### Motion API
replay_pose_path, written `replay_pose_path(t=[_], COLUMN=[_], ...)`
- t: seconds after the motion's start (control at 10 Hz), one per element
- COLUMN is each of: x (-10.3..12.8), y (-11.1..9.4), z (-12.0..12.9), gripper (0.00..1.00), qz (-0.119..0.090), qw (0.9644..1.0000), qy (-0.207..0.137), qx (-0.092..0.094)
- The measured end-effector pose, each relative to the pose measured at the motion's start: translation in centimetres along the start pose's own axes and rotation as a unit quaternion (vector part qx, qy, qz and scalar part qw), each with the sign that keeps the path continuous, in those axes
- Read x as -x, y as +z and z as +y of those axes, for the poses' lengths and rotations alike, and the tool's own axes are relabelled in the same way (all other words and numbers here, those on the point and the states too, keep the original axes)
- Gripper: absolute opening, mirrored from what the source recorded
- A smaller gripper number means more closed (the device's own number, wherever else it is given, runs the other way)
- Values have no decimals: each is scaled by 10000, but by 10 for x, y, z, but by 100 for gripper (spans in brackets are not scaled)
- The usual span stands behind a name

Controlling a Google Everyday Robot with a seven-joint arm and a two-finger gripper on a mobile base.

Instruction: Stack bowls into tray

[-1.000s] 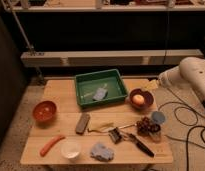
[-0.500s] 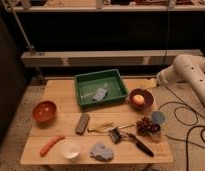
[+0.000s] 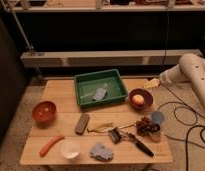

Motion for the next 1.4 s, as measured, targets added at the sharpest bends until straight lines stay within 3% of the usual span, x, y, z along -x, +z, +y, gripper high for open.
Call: replay_pose_path(t=[1.1, 1.4], x=[-3, -37], y=[2, 33], z=[0, -8], gripper=[80, 80], qz=[28, 51], qw=[10000, 9997], qy=[91, 254], qx=[12, -15])
